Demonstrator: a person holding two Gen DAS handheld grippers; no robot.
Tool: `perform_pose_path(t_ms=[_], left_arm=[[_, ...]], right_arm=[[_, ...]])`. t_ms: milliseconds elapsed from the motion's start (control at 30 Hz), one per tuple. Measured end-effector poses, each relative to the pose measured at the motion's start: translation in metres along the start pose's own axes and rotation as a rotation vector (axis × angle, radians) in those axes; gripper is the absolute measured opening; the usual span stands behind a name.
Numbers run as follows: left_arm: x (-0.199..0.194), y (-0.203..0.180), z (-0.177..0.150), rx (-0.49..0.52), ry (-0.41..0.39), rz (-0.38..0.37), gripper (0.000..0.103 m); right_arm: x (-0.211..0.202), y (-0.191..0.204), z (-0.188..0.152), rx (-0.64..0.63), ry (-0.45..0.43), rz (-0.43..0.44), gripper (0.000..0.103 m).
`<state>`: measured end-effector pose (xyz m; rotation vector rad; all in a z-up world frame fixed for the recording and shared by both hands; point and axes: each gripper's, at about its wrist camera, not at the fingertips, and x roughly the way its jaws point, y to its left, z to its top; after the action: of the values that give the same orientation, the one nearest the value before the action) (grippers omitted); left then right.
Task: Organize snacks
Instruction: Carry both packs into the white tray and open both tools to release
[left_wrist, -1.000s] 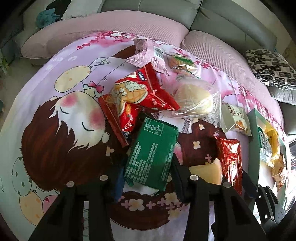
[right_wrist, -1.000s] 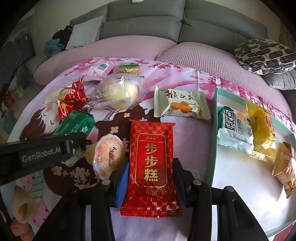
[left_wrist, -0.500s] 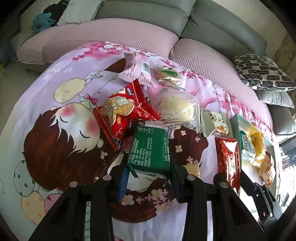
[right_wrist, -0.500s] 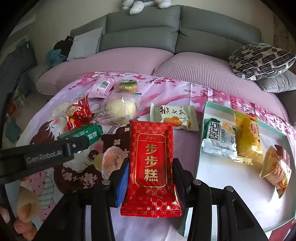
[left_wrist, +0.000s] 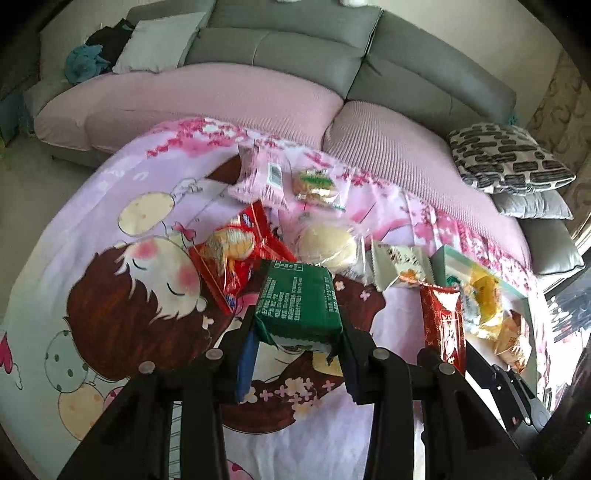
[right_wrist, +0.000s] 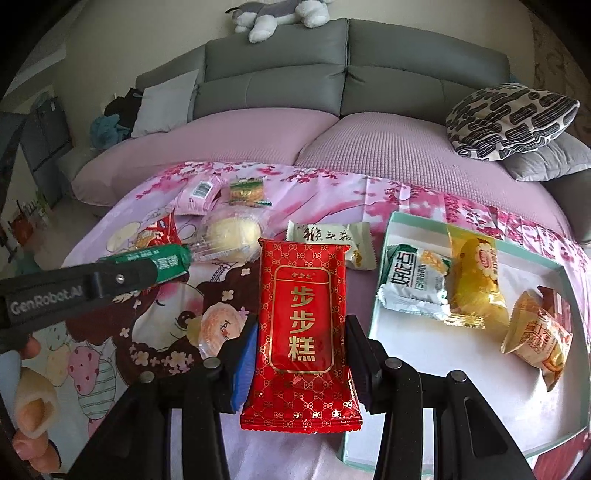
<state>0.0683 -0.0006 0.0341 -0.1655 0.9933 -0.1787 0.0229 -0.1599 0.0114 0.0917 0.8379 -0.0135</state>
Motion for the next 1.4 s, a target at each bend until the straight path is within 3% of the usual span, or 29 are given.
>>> perform_pose_path(t_ms=[200,433,767,1067,1200,1400], left_arm=[[-0.019,-0.007,0.003,0.009,-0.062,-0.013,0.041],[-0.026,-0.039,0.003,0.061,-0.11,-0.085,0.041],[-0.028,-0.097,-0.008,0.181,-0.126,-0.184,0.041],[-0.018,-0.155,-0.033,0.298,-0.092,-0.259,0.041],[-0.011,-0.172,-0.043,0.312,-0.076,-0.278,0.041],[0.008,-0.188,-0.055,0.333,-0.045,-0.272,0.041]], right_arm=[[-0.009,-0.009,0.002,0.027,-0.02,0.002,0.047],[-0.023,-0.027,0.005,0.067,-0.051,-0.017,0.047],[-0.052,-0.099,0.001,0.205,-0.095,-0.149,0.047],[-0.095,-0.178,-0.015,0.366,-0.146,-0.322,0.047],[-0.112,-0.21,-0.028,0.433,-0.152,-0.388,0.047],[-0.114,-0.237,-0.042,0.48,-0.131,-0.419,0.047]])
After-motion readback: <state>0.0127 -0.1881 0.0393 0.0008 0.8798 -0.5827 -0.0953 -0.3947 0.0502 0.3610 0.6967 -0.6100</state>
